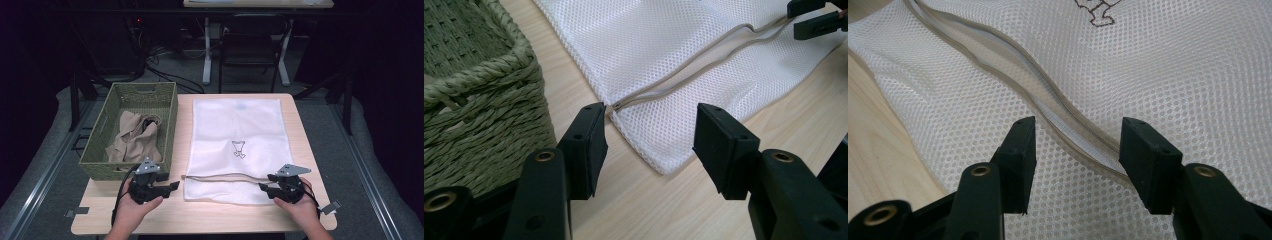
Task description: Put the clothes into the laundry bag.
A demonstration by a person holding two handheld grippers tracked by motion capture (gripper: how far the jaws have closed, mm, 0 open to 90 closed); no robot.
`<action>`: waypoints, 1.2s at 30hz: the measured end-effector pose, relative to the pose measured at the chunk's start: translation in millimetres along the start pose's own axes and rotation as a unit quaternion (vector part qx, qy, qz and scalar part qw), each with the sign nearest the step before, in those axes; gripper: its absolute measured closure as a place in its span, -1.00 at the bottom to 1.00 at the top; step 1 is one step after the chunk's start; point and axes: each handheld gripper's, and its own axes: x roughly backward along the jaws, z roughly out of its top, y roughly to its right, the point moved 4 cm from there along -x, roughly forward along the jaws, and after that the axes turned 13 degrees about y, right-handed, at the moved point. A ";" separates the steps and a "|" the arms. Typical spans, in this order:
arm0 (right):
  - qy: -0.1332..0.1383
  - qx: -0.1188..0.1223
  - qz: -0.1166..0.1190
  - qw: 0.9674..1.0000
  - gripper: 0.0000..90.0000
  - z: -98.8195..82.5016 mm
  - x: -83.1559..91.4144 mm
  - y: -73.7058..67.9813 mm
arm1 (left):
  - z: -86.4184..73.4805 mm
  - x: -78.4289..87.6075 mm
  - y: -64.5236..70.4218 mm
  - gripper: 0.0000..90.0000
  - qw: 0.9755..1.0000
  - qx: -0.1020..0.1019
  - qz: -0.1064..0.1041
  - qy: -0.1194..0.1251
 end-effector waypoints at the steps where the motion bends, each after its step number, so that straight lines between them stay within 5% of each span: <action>1: 0.000 0.000 0.000 1.000 0.09 0.0 0.0 -0.1 | 0.5 0.4 0.1 0.05 1.000 0.001 0.001 0.003; 36: -0.003 -0.007 0.002 1.000 0.08 -1.1 -1.4 -0.3 | 18.2 35.4 -9.7 0.04 1.000 0.007 0.026 0.015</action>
